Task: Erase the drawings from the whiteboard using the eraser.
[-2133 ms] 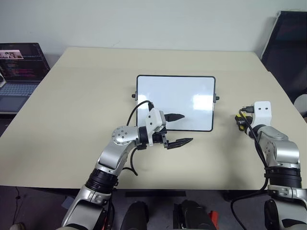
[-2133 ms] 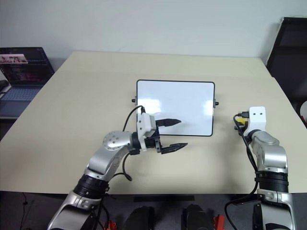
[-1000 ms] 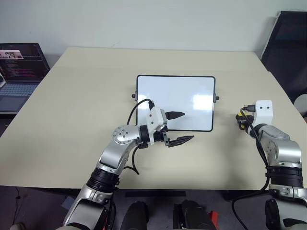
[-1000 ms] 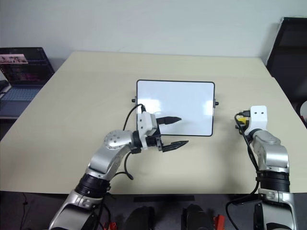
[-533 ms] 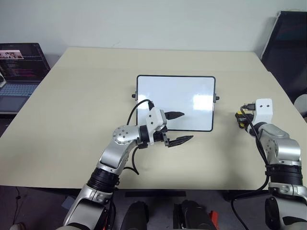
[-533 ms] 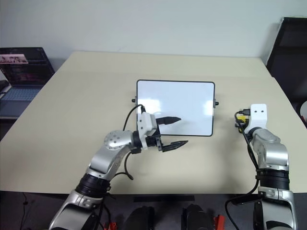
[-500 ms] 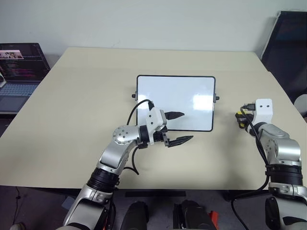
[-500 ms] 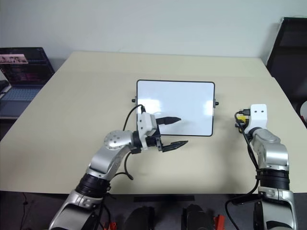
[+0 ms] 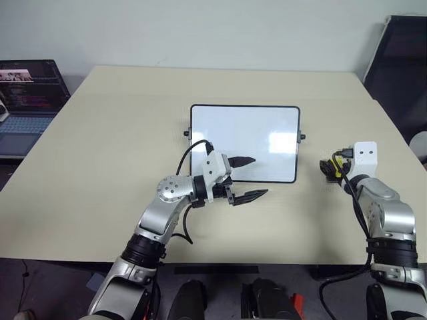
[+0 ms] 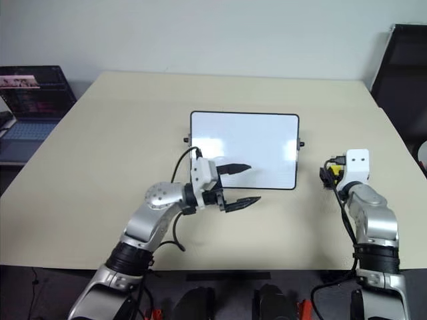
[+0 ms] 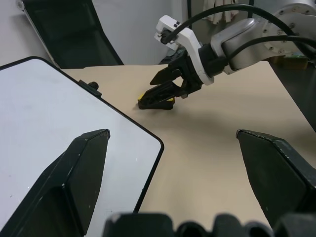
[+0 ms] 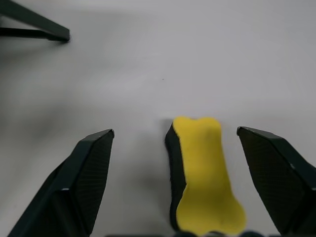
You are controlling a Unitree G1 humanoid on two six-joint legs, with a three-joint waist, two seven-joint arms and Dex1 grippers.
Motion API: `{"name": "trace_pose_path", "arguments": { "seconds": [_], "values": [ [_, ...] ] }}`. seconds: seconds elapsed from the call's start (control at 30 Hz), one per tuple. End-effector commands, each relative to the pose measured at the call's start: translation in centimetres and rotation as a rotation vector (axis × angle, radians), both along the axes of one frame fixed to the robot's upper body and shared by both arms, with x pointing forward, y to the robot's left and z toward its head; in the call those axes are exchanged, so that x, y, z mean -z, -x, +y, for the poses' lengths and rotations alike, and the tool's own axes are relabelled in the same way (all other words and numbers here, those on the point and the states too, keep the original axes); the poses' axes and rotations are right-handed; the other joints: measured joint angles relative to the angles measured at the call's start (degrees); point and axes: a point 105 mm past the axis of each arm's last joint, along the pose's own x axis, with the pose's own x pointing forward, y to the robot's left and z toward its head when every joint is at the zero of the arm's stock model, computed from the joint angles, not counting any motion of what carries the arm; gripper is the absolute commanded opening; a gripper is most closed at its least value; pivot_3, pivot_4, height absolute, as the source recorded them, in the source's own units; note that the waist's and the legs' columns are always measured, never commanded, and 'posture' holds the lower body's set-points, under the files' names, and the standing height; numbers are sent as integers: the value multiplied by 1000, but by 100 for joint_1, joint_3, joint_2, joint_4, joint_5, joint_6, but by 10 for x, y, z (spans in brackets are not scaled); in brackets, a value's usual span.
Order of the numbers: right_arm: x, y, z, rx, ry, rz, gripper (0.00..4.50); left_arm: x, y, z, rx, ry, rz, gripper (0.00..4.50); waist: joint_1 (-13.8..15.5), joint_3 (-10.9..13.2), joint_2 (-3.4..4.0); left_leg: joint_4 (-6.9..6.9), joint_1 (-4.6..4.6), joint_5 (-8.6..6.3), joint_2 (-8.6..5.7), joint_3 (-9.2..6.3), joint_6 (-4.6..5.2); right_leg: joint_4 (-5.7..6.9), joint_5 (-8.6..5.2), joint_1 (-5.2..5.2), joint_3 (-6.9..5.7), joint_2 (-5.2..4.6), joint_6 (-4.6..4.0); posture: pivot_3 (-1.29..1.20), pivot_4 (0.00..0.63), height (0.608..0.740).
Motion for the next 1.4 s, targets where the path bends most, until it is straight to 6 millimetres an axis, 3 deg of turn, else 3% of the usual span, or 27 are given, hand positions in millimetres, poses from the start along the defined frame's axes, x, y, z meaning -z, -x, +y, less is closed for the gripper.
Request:
{"name": "trace_pose_path", "arguments": {
  "seconds": [0.03, 0.9, 1.2, 1.4],
  "values": [
    [-18, 5, -6, 26, -1, -86, 4165, -12, 6, -4, 22, 25, -48, 4500, 1, 0, 0, 1, 0, 0, 0, 0, 0, 0, 0, 0, 0, 0, 0, 0, 150, 740],
    [-32, 8, -11, 83, -12, -147, 4342, -15, 2, 2, -6, 36, -39, 4500, -3, -1, 2, 2, 2, 0, 0, 0, 0, 3, 0, 1, 0, 0, 0, 0, 150, 740],
    [-51, 21, -13, 164, 6, -240, 4342, -26, -20, 35, -244, 88, -41, 4500, -5, -2, 3, 2, 3, 0, 1, -3, 0, 3, 0, 1, 0, 0, 1, 0, 150, 740],
    [-69, 34, -15, 234, 37, -347, 4342, -31, -39, 79, -542, 143, -72, 4500, -2, -2, 3, 1, 2, 0, 2, -7, 0, 2, 0, 1, 2, -1, 1, 0, 150, 740]
  ]
}}
